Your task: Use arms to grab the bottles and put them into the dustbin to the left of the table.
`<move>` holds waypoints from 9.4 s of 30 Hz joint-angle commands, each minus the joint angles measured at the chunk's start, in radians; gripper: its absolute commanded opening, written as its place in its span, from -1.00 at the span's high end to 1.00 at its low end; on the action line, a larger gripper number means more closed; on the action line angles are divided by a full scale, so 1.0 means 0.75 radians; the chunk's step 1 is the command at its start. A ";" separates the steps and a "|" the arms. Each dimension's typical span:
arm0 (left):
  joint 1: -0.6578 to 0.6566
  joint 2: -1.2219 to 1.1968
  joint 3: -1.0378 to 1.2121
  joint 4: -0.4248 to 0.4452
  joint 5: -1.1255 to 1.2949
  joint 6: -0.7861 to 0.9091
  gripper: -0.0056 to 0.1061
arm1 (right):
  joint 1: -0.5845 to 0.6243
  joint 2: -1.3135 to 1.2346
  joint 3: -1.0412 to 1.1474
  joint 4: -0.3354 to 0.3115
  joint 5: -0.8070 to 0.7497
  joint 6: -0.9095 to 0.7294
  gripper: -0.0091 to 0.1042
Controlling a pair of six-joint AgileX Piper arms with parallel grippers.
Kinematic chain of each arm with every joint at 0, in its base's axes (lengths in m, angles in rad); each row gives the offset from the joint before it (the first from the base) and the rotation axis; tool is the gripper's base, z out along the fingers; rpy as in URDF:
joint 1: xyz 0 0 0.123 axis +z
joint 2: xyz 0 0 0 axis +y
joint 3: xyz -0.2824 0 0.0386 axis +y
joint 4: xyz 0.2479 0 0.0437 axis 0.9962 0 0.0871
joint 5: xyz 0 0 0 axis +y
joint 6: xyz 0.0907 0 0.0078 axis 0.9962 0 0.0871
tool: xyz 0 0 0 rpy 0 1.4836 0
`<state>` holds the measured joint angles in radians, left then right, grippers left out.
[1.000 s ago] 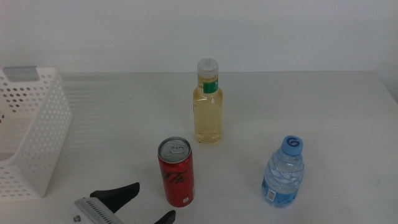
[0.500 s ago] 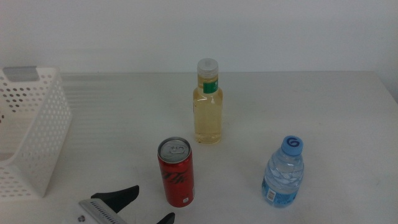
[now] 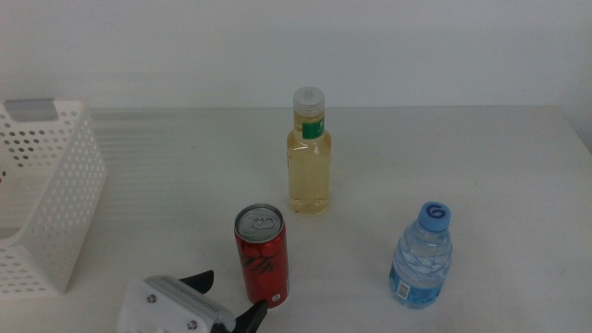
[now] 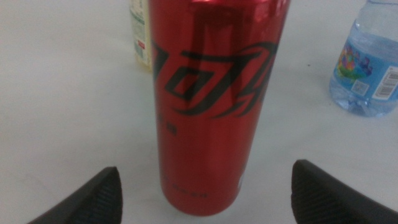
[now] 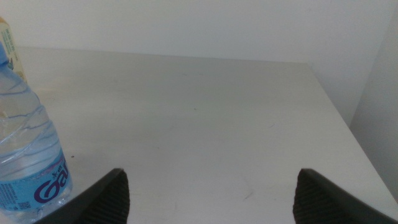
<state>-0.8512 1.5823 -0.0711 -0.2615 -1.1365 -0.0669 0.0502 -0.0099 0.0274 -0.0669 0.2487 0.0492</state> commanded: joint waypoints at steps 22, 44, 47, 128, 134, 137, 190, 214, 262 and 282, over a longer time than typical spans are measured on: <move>0.153 0.069 -0.174 0.184 -0.222 -0.106 -0.55 | -0.007 -0.035 -0.009 -0.009 -0.094 -0.013 -0.46; 0.281 0.102 -0.345 0.410 -0.053 -0.146 -0.59 | -0.007 -0.035 -0.009 -0.009 -0.094 -0.013 -0.46; 0.281 0.172 -0.357 0.411 -0.110 -0.156 -0.59 | -0.007 -0.035 -0.009 -0.009 -0.094 -0.013 -0.46; 0.278 -0.319 -0.915 1.313 1.515 -1.097 0.76 | -0.007 -0.035 -0.009 -0.009 -0.094 -0.013 -0.46; 0.278 -0.321 -0.915 1.314 1.540 -1.098 0.76 | -0.007 -0.035 -0.009 -0.009 -0.094 -0.013 -0.46; 0.278 -0.320 -0.939 1.095 1.663 -0.968 0.76 | -0.007 -0.035 -0.009 -0.009 -0.094 -0.013 -0.46; 1.539 0.345 -2.163 0.349 3.247 0.414 0.99 | -0.007 -0.035 -0.009 -0.009 -0.094 -0.013 -0.46; 1.537 0.643 -2.163 0.419 3.206 0.368 0.60 | -0.007 -0.035 -0.009 -0.009 -0.094 -0.013 -0.46; 0.472 -0.385 -1.755 0.610 2.546 -0.127 -0.72 | -0.007 -0.035 -0.009 -0.009 -0.094 -0.013 -0.46; 0.379 -0.617 -0.585 0.514 1.156 -0.243 -0.72 | -0.007 -0.035 -0.009 -0.009 -0.094 -0.013 -0.46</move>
<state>-0.5624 1.1461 -0.5247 0.1408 -0.1005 -0.2222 0.0502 -0.0099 0.0282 -0.0669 0.2507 0.0492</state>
